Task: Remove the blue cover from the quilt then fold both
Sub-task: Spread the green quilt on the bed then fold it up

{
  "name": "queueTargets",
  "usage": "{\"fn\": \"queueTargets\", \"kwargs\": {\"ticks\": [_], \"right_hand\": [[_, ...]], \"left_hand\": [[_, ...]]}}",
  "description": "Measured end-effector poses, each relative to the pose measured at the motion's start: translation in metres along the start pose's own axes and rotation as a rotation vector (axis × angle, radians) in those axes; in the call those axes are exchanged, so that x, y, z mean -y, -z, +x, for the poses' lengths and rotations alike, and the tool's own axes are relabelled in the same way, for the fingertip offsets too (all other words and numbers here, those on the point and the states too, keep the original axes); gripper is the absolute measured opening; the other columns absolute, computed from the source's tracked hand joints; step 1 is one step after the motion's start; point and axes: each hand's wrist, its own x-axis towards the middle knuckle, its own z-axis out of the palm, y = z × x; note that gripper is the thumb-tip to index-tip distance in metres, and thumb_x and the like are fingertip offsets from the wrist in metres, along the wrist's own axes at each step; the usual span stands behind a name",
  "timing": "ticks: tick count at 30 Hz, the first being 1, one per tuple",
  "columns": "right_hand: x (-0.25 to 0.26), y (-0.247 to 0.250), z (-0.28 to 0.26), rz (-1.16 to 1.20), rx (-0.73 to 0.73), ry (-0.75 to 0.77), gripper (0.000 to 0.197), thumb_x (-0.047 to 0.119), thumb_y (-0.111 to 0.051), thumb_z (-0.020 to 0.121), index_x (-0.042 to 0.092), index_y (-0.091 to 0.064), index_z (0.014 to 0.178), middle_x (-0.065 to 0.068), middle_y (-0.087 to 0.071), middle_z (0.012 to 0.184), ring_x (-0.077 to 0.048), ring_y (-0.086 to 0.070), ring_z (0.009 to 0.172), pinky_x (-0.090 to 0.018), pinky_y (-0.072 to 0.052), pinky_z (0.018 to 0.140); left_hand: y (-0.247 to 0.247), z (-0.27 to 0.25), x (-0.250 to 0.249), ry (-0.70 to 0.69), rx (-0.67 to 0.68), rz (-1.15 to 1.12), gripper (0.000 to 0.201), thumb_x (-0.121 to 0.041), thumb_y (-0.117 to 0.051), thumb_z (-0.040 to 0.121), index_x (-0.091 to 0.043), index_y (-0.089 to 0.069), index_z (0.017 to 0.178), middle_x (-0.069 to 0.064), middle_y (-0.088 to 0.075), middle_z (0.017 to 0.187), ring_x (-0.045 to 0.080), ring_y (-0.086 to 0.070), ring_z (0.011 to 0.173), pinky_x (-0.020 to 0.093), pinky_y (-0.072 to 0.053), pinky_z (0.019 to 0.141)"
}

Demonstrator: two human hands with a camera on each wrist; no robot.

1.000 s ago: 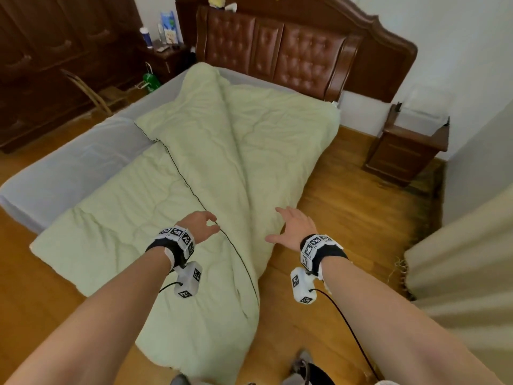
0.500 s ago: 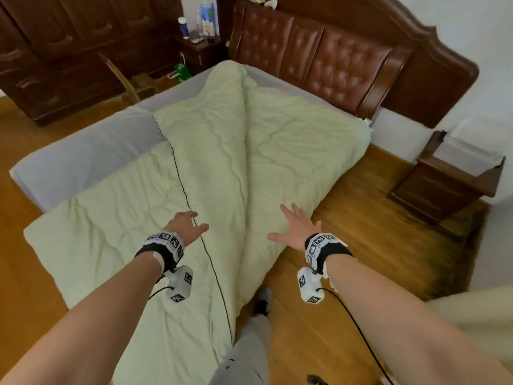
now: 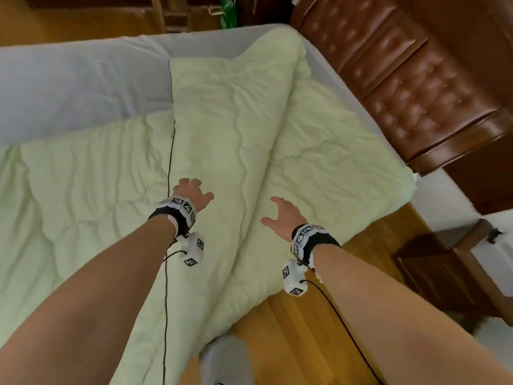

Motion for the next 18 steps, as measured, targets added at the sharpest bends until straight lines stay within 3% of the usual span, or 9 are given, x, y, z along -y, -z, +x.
{"fn": "queueTargets", "kwargs": {"ticks": [5,9,11,13,14,15,16,17,18], "right_hand": [[0.014,-0.019,0.088,-0.07,0.1,0.051,0.077,0.046,-0.062,0.088,0.03,-0.022,0.153,-0.004,-0.03,0.156,-0.025,-0.033,0.14,-0.045,-0.038,0.108],[0.023,-0.048,0.148,-0.048,0.132,0.127,0.076,0.043,-0.063,0.088,0.029,-0.024,0.152,-0.003,-0.032,0.155,-0.024,-0.032,0.14,-0.042,-0.036,0.11],[0.022,-0.062,0.169,-0.036,0.149,0.163,0.075,0.041,-0.063,0.089,0.028,-0.025,0.152,-0.004,-0.034,0.154,-0.024,-0.033,0.14,-0.042,-0.035,0.111],[0.015,-0.072,0.181,-0.012,0.167,0.156,0.074,0.042,-0.063,0.089,0.028,-0.025,0.152,-0.004,-0.035,0.152,-0.024,-0.035,0.139,-0.041,-0.035,0.111],[0.01,-0.075,0.186,0.011,0.18,0.128,0.074,0.043,-0.063,0.089,0.027,-0.025,0.152,-0.004,-0.035,0.153,-0.024,-0.036,0.139,-0.04,-0.035,0.111],[0.005,-0.076,0.187,0.043,0.198,0.092,0.075,0.044,-0.062,0.09,0.026,-0.025,0.152,-0.004,-0.035,0.153,-0.024,-0.036,0.139,-0.039,-0.035,0.111],[0.001,-0.075,0.186,0.075,0.217,0.057,0.074,0.045,-0.061,0.091,0.025,-0.025,0.152,-0.005,-0.035,0.154,-0.024,-0.037,0.139,-0.038,-0.035,0.111],[-0.001,-0.072,0.184,0.11,0.233,0.028,0.073,0.046,-0.059,0.092,0.024,-0.025,0.152,-0.005,-0.035,0.154,-0.024,-0.039,0.138,-0.036,-0.035,0.11],[0.0,-0.066,0.181,0.138,0.244,0.011,0.07,0.047,-0.057,0.093,0.023,-0.026,0.152,-0.006,-0.036,0.154,-0.024,-0.04,0.137,-0.034,-0.035,0.107]], "left_hand": [[-0.009,0.075,0.004,0.166,-0.079,-0.139,0.076,-0.039,-0.064,0.086,-0.018,-0.029,0.149,0.014,-0.018,0.157,0.036,-0.024,0.142,0.05,-0.03,0.112],[-0.03,0.128,0.032,0.411,-0.088,-0.425,0.109,-0.045,-0.075,0.079,-0.019,-0.001,0.155,0.014,-0.004,0.161,0.038,-0.026,0.143,0.054,-0.03,0.112],[-0.042,0.15,0.042,0.453,-0.058,-0.635,0.121,-0.046,-0.08,0.075,-0.018,0.007,0.154,0.017,-0.016,0.159,0.037,-0.031,0.141,0.053,-0.032,0.112],[-0.051,0.164,0.038,0.373,-0.013,-0.724,0.107,-0.039,-0.079,0.078,-0.014,-0.009,0.155,0.015,-0.045,0.144,0.033,-0.051,0.126,0.042,-0.044,0.103],[-0.054,0.165,0.032,0.307,0.021,-0.719,0.085,-0.032,-0.075,0.082,-0.01,-0.029,0.151,0.01,-0.06,0.124,0.027,-0.062,0.106,0.033,-0.05,0.09],[-0.057,0.164,0.025,0.234,0.024,-0.702,0.057,-0.024,-0.071,0.085,-0.007,-0.052,0.135,0.006,-0.066,0.098,0.021,-0.064,0.083,0.027,-0.05,0.074],[-0.056,0.157,0.015,0.194,0.027,-0.682,0.026,-0.018,-0.068,0.085,-0.006,-0.066,0.108,0.002,-0.062,0.077,0.017,-0.057,0.066,0.024,-0.045,0.064],[-0.05,0.15,0.005,0.155,0.026,-0.679,0.008,-0.016,-0.065,0.085,-0.009,-0.064,0.081,0.001,-0.054,0.066,0.017,-0.05,0.059,0.024,-0.039,0.062],[-0.046,0.145,-0.003,0.137,0.022,-0.665,0.022,-0.017,-0.064,0.085,-0.015,-0.052,0.066,0.002,-0.048,0.064,0.019,-0.046,0.061,0.025,-0.037,0.064]]}}
